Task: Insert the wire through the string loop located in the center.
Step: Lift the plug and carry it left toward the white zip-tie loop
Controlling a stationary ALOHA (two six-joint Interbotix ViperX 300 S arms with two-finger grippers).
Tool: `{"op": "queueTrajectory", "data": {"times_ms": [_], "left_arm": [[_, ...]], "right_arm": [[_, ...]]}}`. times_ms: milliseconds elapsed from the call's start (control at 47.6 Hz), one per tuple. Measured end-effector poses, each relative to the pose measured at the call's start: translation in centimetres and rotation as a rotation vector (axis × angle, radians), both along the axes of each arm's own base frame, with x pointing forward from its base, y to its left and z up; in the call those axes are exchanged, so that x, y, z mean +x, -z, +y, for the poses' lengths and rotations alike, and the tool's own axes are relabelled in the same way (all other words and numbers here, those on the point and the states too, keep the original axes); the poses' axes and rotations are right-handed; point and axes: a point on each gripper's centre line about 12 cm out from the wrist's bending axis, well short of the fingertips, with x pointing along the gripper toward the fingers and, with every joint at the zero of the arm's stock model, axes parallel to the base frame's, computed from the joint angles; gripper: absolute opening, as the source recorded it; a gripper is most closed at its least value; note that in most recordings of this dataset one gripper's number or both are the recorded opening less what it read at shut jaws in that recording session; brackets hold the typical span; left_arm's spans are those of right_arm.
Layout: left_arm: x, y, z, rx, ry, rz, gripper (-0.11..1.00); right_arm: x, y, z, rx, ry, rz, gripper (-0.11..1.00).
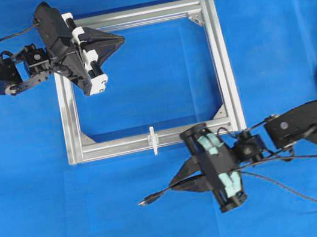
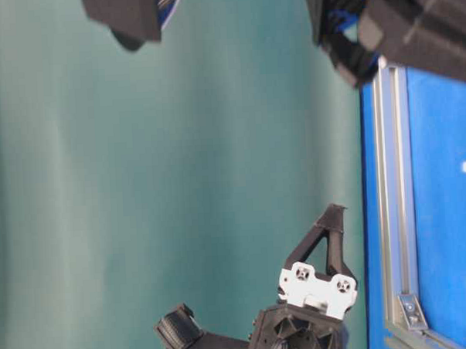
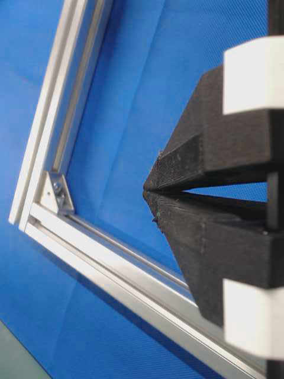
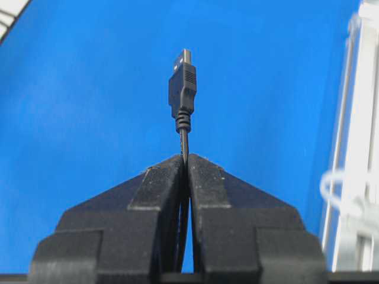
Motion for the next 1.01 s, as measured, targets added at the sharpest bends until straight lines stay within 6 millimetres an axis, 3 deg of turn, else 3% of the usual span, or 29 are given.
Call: {"op": "queueTrajectory", "data": {"times_ms": [441,756,1008], "left_arm": [[0.0,0.1,-0.2,-0.004,0.005,0.002,0.00],[-0.1,0.0,-0.3,-0.003,0.005,0.000,0.00],[-0.1,0.0,-0.3,-0.003,0.007,0.000,0.00]], "right_arm": [[-5.5,0.9,-2.1,0.014,0.044,0.071,-0.02],[-5.6,0.8,-2.3,0.018,0.051,0.064,-0.02],[-5.0,0.9,-5.2,0.014,0.138,0.064,-0.02]]}}
